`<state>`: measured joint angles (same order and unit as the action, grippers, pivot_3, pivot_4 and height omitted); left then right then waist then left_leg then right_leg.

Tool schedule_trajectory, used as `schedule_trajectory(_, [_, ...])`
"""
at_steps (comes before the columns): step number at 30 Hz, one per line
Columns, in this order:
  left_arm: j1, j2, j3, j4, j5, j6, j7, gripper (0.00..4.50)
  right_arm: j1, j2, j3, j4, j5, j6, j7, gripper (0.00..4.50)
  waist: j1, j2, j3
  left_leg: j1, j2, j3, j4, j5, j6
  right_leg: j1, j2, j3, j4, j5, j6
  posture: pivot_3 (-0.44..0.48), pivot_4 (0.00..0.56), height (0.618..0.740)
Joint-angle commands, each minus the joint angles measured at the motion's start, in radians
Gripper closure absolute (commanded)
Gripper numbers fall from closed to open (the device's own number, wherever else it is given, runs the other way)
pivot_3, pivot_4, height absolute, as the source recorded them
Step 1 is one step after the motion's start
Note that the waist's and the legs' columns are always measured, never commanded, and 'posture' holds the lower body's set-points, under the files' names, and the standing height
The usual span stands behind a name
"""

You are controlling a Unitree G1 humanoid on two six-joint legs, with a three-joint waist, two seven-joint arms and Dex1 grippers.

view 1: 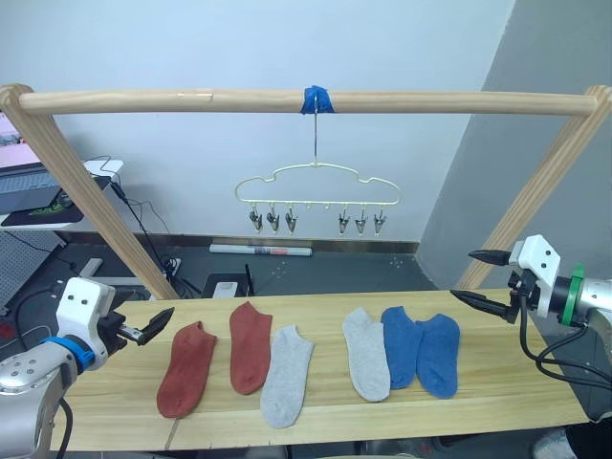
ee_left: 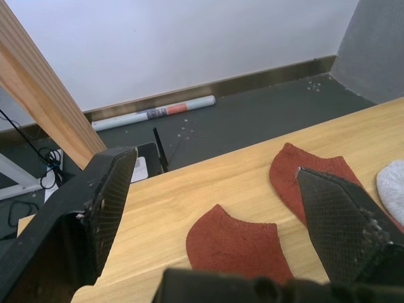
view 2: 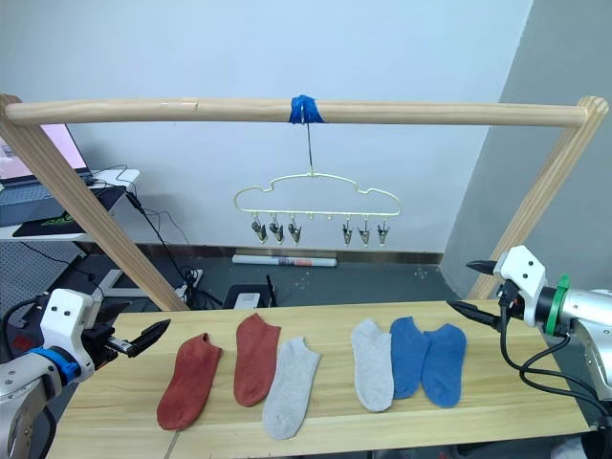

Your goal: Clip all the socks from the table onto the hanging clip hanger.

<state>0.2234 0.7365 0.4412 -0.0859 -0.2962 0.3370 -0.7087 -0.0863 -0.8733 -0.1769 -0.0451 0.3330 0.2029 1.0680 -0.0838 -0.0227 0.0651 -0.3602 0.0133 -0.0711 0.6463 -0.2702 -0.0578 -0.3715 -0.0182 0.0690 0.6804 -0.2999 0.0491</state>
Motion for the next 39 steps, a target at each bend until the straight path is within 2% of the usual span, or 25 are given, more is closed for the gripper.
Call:
schedule_trajectory(1, [-0.013,-0.013,0.039,-0.036,-0.023,-0.021,0.013,0.04,-0.022,-0.006,-0.013,-0.022,0.0,-0.014,-0.001,0.0,0.0,0.0,0.0,0.0,0.0,0.0,0.0,0.0,0.0,0.0,0.0,0.0,0.0,0.0,0.0,-0.038,0.0,0.74])
schedule_trajectory(5, [-0.014,-0.036,0.057,-0.047,-0.045,-0.012,0.03,0.04,-0.025,-0.007,-0.008,-0.019,-0.002,-0.02,-0.002,0.0,0.001,0.0,-0.001,0.0,0.0,0.0,0.0,0.0,0.0,0.0,0.0,0.0,0.0,0.0,0.0,-0.038,0.0,0.74])
schedule_trajectory(13, [-0.011,-0.052,0.095,-0.056,-0.127,-0.085,-0.052,0.04,-0.025,-0.003,-0.011,-0.024,-0.003,-0.018,-0.013,0.0,0.003,0.0,-0.002,0.0,0.0,0.0,0.0,0.0,0.0,0.001,0.0,0.0,0.0,0.0,0.0,-0.041,0.0,0.74])
schedule_trajectory(18, [-0.009,-0.06,0.083,-0.032,-0.078,-0.142,-0.014,0.04,-0.008,-0.001,-0.013,-0.039,0.0,-0.018,-0.021,0.0,0.003,0.0,-0.003,0.001,0.0,0.0,0.0,0.0,0.0,0.001,0.0,0.0,0.0,0.0,0.0,-0.043,0.0,0.74])
schedule_trajectory(20, [-0.024,-0.077,0.077,-0.026,-0.087,-0.111,0.022,0.04,-0.011,0.001,-0.013,-0.044,0.004,-0.013,-0.027,0.0,0.003,0.0,-0.004,0.002,0.0,0.0,0.0,0.0,0.0,0.002,0.0,0.0,0.0,0.0,0.0,-0.045,0.0,0.74])
schedule_trajectory(23, [-0.054,-0.11,0.068,-0.033,-0.107,-0.116,0.046,0.04,-0.014,0.002,-0.012,-0.057,0.009,-0.002,-0.034,0.0,0.003,-0.001,-0.005,0.002,0.0,0.0,0.001,0.0,0.0,0.002,0.0,0.0,0.0,0.0,0.0,-0.05,0.0,0.74])
schedule_trajectory(28, [-0.073,-0.172,0.02,-0.089,-0.05,-0.163,0.115,0.04,0.014,0.007,-0.026,-0.117,0.028,0.031,-0.045,0.0,0.003,-0.002,-0.009,0.002,0.0,0.0,0.001,0.0,0.0,0.003,0.0,0.001,0.0,0.0,0.001,-0.067,0.0,0.74])
schedule_trajectory(33, [-0.118,-0.243,-0.03,-0.141,-0.055,-0.151,0.187,0.04,0.048,0.023,-0.045,-0.235,0.069,0.098,-0.08,0.0,0.001,-0.002,-0.011,0.002,0.0,0.0,0.001,0.0,0.0,0.003,0.0,0.001,0.0,0.001,0.001,-0.097,0.0,0.74])
schedule_trajectory(37, [-0.172,-0.313,-0.082,-0.176,-0.006,-0.164,0.283,0.04,0.045,0.055,-0.051,-0.409,0.144,0.202,-0.162,0.0,-0.002,-0.003,-0.003,0.002,-0.001,0.0,0.003,0.0,0.0,0.004,0.001,0.002,0.0,0.001,0.004,-0.16,0.084,0.74])
schedule_trajectory(39, [-0.2,-0.345,-0.102,-0.179,0.01,-0.168,0.324,0.04,0.034,0.076,-0.042,-0.477,0.16,0.237,-0.209,0.0,-0.005,-0.001,0.012,0.006,0.0,0.0,0.003,0.0,0.0,0.007,0.002,0.002,0.0,0.001,0.006,-0.176,0.099,0.74])
